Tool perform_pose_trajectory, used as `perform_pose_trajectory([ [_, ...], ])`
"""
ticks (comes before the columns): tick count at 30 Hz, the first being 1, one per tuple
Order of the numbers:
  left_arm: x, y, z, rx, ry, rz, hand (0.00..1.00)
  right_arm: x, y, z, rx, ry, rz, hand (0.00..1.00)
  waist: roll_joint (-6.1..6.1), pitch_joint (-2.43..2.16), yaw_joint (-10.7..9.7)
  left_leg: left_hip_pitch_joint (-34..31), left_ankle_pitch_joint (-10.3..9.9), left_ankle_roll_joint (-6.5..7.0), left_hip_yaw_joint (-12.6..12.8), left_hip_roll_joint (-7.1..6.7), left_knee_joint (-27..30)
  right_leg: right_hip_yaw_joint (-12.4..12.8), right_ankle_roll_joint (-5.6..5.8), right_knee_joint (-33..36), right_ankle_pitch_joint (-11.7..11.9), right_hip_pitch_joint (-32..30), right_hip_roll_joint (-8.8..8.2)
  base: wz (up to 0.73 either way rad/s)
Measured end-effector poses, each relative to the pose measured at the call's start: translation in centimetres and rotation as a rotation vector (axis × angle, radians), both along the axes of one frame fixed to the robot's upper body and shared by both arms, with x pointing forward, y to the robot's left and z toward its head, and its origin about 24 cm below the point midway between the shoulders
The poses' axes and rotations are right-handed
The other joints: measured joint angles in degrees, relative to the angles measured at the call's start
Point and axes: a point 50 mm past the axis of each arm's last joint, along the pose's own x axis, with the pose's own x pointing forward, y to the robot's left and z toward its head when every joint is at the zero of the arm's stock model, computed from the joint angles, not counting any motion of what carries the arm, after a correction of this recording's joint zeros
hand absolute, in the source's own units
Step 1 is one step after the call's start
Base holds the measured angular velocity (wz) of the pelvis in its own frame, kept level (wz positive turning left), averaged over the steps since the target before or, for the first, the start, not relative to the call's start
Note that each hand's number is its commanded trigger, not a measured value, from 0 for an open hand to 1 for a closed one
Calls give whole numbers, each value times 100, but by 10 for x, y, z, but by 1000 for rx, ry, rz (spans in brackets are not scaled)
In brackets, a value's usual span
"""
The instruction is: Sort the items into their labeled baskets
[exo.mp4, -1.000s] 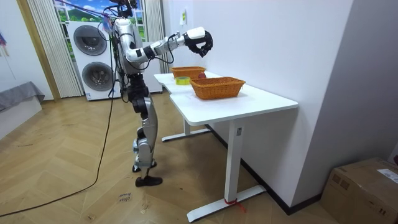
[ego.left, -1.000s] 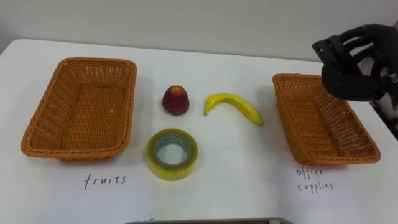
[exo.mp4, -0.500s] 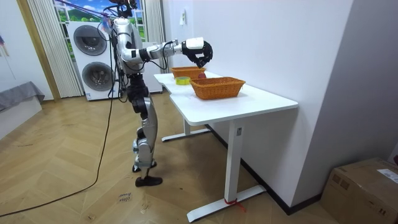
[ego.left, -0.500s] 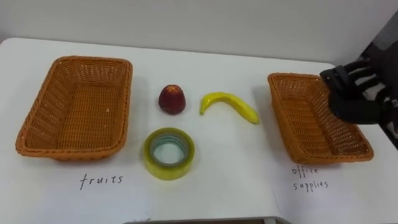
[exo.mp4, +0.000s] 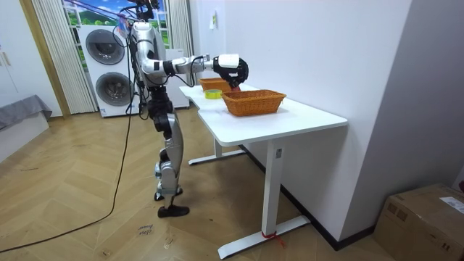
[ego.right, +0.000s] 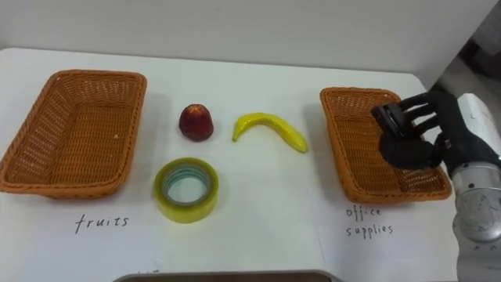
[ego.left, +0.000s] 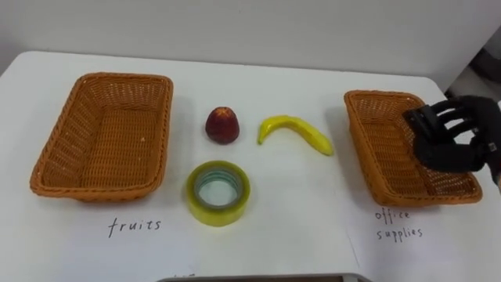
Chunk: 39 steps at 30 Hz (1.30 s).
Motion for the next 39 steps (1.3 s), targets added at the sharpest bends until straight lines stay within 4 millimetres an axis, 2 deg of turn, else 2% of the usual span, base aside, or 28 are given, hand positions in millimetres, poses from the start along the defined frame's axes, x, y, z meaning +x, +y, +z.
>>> perform_pose_trajectory([
  [9,5,0,0,-1,-10,-5,0,2,6,-5,7,23,28,100,18,13,5,-5,0,0,-1,-4,0,-2,0,-6,0,0,1,0],
  [22,5,0,0,-2,-11,-6,0,3,12,-13,13,57,49,100,10,9,75,-12,0,0,-10,-9,0,-8,0,-33,-1,6,1,0],
  [23,5,-1,0,-3,-11,-6,0,3,12,-14,14,61,53,92,3,4,97,-11,0,0,-10,-11,0,-8,0,-55,-1,16,2,0],
  [26,5,-1,0,-3,-11,-6,0,3,12,-14,15,62,53,11,1,2,126,-9,0,0,-17,-11,5,-16,0,-75,-1,27,3,0],
  [27,5,-1,0,-3,-11,-6,0,3,12,-14,15,62,53,0,1,2,130,-8,0,0,-17,-10,7,-16,0,-78,-1,26,3,0],
  [39,5,-2,0,-6,-10,-11,0,3,10,-19,22,82,45,0,-2,10,136,-6,0,0,-37,-8,-21,-28,0,-82,0,28,4,0],
])
